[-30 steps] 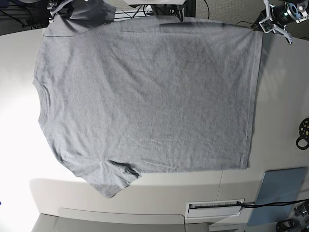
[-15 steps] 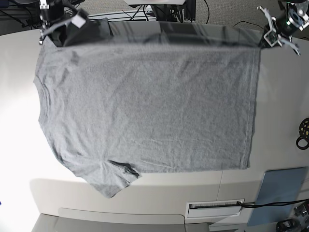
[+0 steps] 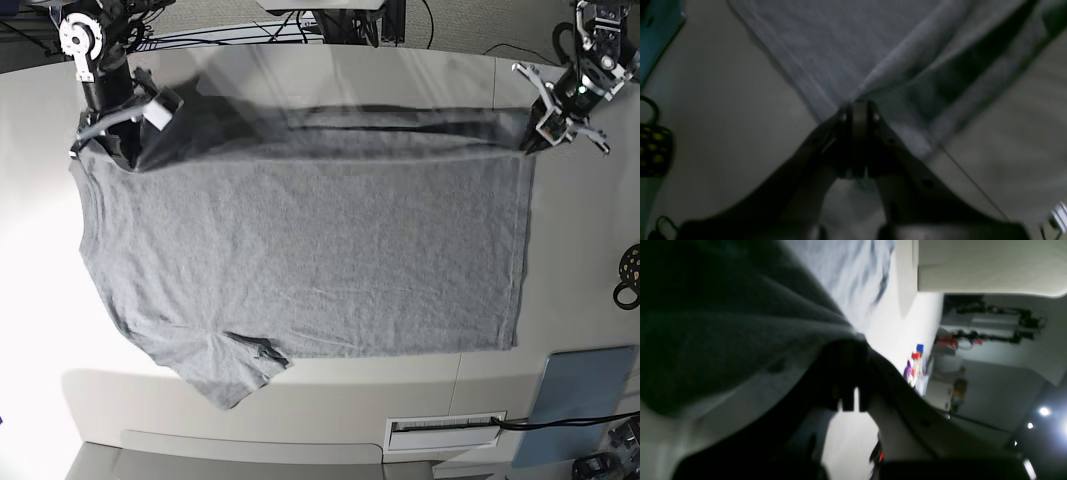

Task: Fold the T-shirt properly
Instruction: 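Grasp the shirt edge with both grippers and pull it toward the arms, then fold the grasped edge over onto the shirt body with both grippers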

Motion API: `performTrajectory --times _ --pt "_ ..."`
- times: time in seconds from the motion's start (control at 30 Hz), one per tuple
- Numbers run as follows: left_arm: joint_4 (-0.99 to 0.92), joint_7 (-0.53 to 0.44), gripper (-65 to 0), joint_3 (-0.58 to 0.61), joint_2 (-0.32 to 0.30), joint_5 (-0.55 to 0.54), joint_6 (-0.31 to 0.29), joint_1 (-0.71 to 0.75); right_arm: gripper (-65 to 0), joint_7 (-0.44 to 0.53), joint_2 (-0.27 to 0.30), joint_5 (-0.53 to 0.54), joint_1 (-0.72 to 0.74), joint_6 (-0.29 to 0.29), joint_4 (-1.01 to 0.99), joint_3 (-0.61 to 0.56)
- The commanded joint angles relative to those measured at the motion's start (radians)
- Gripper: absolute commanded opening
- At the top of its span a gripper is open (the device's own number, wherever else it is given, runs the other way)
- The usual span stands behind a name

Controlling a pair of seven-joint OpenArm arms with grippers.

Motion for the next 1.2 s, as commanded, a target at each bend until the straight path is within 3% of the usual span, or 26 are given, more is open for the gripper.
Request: performTrajectory --times 0.0,0.17,0.37,0.53,0.87,1.17 --pt "0.013 -0.011 -65.0 -0.007 -0.012 -0.012 0.009 -0.013 -65.0 0.017 0.013 0.002 0.017 -0.017 0.004 0.006" --pt "0.012 0.091 -65.0 0.062 -0.009 -0.011 0.029 -0.077 -65.0 0.042 0.013 0.019 0.099 -0.017 -0.059 0.002" --pt "0.012 0.18 -65.0 0.158 -0.009 -0.012 0.123 -0.158 -65.0 0.09 0.013 0.021 0.164 -0.017 -0.131 0.002" --pt "0.011 0.217 -65.0 0.161 -0.009 -0.016 0.125 -0.222 -65.0 0.127 0.016 0.096 0.222 -0.017 -0.169 0.002" --pt "0.01 0.255 -65.0 0.161 -0.01 -0.049 0.119 -0.283 -65.0 0.116 0.019 0.098 0.313 -0.017 -0.172 -0.1" --pt "0.01 0.25 -65.0 0.161 -0.009 -0.049 0.12 -0.283 -65.0 0.095 0.019 0.097 0.332 -0.017 -0.172 -0.11"
